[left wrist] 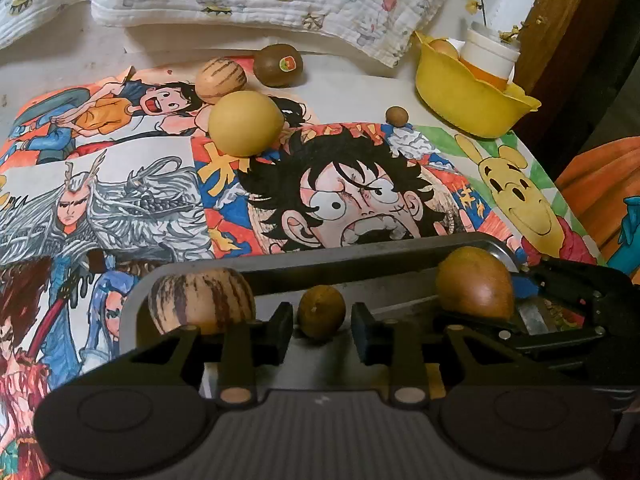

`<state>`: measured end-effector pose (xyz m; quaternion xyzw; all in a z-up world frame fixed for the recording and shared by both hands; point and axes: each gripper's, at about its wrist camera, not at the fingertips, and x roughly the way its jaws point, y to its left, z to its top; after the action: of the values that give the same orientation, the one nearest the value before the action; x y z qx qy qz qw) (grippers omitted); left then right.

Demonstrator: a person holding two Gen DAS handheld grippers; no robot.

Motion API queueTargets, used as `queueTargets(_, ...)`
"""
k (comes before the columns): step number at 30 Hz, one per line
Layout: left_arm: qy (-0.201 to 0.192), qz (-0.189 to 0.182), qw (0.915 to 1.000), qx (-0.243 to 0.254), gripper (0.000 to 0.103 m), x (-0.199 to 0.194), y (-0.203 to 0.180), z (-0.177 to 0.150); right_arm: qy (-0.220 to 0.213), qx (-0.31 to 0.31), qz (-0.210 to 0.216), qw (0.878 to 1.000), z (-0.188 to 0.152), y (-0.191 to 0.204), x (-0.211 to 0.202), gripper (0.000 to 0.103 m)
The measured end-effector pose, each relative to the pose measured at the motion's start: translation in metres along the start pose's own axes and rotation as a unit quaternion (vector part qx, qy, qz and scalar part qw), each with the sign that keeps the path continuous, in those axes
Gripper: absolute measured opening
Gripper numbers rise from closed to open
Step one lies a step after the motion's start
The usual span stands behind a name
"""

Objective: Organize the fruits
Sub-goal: 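Carry the small brown fruit in the left tool while the right tool carries its fruit, then open the left tool over the tray while the right tool releases the brown oval fruit, then lift both tools away from the tray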

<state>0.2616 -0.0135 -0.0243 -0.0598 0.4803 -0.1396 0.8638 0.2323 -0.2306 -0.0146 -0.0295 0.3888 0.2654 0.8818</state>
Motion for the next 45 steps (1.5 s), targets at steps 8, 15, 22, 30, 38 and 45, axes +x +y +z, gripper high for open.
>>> queueTargets(8, -0.023, -0.001, 0.9997, 0.004, 0.051, -0.019, -0.004, -0.01, -0.01, 0.019, -0.003, 1.0, -0.008, 0.0, -0.014, 0.063)
queueTargets(15, -0.074, 0.013, 0.9972, 0.007, 0.073, -0.051, -0.006, -0.025, -0.049, 0.051, -0.005, 0.997, -0.018, 0.004, -0.044, 0.077)
queueTargets(22, -0.115, 0.034, 0.9926, 0.02, 0.096, -0.082, -0.009, -0.049, -0.081, 0.046, -0.002, 0.996, -0.024, 0.025, -0.07, 0.093)
queueTargets(30, -0.146, 0.054, 0.9873, 0.031, 0.102, -0.115, -0.004, -0.091, -0.094, 0.03, 0.013, 0.995, -0.038, 0.05, -0.088, 0.102)
queueTargets(38, -0.147, 0.082, 0.9849, 0.04, 0.102, -0.125, -0.004, -0.126, -0.095, -0.003, 0.008, 0.995, -0.056, 0.068, -0.1, 0.102)
queueTargets(45, -0.143, 0.089, 0.9842, 0.055, 0.102, -0.128, -0.008, -0.141, -0.088, -0.019, -0.007, 0.996, -0.07, 0.073, -0.109, 0.102)
